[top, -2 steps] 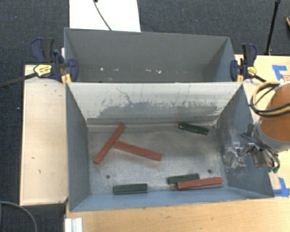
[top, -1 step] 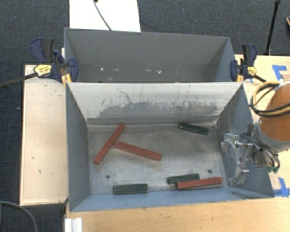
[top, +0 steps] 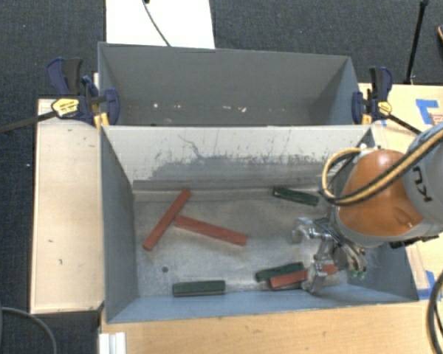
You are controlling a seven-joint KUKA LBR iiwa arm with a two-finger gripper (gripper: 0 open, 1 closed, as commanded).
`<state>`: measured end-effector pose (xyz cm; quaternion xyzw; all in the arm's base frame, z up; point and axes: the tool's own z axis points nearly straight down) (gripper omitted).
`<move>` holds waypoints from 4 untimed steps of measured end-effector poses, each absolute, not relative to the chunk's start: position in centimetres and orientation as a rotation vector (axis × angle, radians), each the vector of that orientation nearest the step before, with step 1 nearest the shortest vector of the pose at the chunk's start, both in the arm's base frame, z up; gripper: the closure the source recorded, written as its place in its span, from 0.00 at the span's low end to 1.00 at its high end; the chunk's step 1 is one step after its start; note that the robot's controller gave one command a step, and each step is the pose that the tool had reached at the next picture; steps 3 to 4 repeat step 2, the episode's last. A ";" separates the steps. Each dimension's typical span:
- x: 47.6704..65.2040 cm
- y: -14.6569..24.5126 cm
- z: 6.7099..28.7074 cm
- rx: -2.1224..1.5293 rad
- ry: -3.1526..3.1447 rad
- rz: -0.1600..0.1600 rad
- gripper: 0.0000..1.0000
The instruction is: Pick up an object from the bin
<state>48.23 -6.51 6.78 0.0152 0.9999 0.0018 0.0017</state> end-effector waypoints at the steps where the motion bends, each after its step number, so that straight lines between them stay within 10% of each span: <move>1: 48.2 -7.0 7.0 0.048 3.138 0.000 1.00; 2: 50.1 -1.9 20.8 0.023 3.130 0.002 1.00; 4: 50.1 -1.9 20.8 0.023 3.130 0.002 1.00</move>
Offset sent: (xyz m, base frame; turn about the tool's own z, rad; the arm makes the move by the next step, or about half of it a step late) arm 0.0000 0.0000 0.0000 0.0000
